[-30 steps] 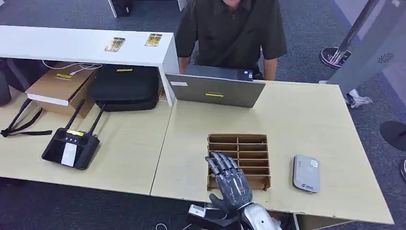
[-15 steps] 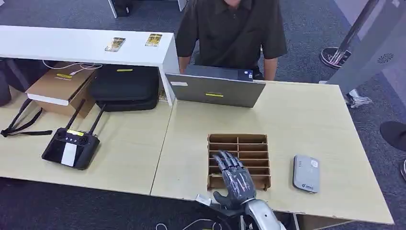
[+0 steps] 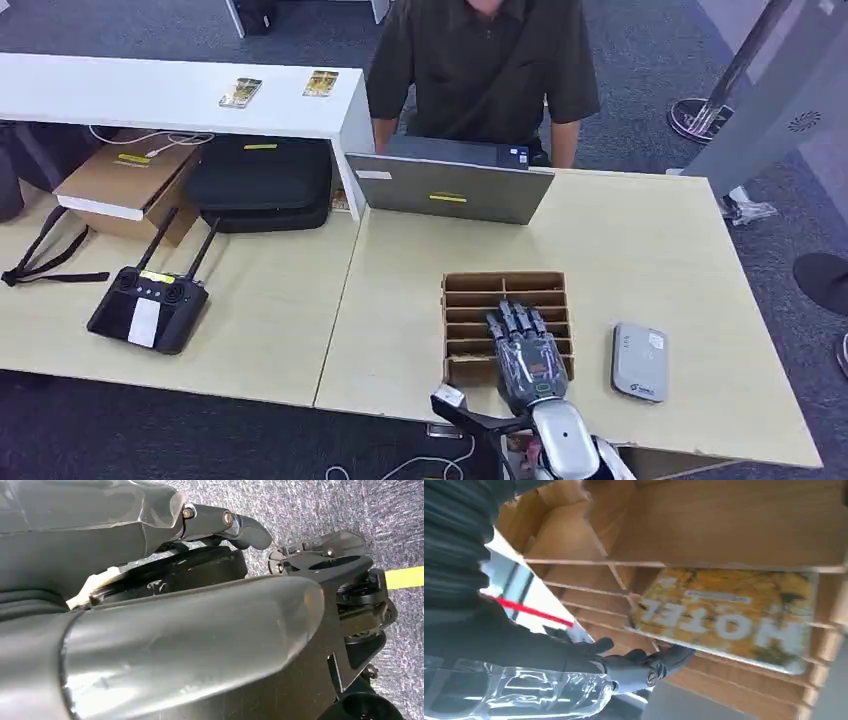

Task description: Pass the card to the sensor for recognition and then transmit it.

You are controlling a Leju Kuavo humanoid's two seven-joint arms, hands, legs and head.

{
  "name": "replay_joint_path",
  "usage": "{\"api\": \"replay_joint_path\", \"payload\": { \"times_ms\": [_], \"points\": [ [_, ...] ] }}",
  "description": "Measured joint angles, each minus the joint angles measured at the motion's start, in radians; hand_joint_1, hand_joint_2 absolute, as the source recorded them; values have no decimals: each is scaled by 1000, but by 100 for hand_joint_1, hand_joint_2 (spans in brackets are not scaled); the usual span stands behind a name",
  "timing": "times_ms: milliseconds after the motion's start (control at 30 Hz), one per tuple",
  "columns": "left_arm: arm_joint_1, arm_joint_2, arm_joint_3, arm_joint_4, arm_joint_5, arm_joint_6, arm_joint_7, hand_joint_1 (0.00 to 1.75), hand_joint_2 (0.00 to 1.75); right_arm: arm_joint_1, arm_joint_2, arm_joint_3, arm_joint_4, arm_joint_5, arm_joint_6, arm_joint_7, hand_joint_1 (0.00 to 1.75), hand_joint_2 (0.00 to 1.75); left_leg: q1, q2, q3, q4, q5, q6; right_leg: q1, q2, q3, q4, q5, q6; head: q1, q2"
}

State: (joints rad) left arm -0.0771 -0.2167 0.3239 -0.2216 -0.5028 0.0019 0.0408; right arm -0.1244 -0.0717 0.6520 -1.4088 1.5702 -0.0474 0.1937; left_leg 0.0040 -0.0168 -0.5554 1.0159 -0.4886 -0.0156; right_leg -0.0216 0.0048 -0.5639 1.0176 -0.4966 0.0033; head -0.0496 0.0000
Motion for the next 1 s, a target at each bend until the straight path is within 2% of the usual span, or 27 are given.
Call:
{"api": "replay_joint_path", "payload": {
  "times_ms": [133,300,567,667,833,1000],
  "points": [
    [0,0,0,0,0,0,0,0,0,6,-5,-5,3,-31,-20,-74,0,175,0,0,0,0,0,0,0,0,0,0,0,0,0,0],
    [0,1,0,0,0,1,2,0,0,31,-6,-34,-18,-65,-20,-120,0,175,0,0,0,0,0,0,0,0,-1,0,0,0,0,0],
    [1,2,3,0,10,6,1,0,0,72,-7,-90,-83,-98,-33,-149,0,175,0,0,0,0,0,0,0,0,0,0,0,0,0,0],
    [3,3,5,0,13,8,-7,0,0,89,-7,-115,-135,-111,-59,-152,0,175,0,0,0,0,0,0,0,0,0,0,0,0,0,0],
    [5,3,6,0,13,15,-10,0,0,119,-15,-149,-219,-87,-85,-145,0,175,0,0,0,0,0,0,0,0,0,0,0,0,0,0],
    [5,3,6,0,7,15,-10,0,0,145,-18,-151,-239,-58,-85,-143,0,175,0,0,0,0,0,0,0,0,0,0,0,0,0,0]
  ]
}}
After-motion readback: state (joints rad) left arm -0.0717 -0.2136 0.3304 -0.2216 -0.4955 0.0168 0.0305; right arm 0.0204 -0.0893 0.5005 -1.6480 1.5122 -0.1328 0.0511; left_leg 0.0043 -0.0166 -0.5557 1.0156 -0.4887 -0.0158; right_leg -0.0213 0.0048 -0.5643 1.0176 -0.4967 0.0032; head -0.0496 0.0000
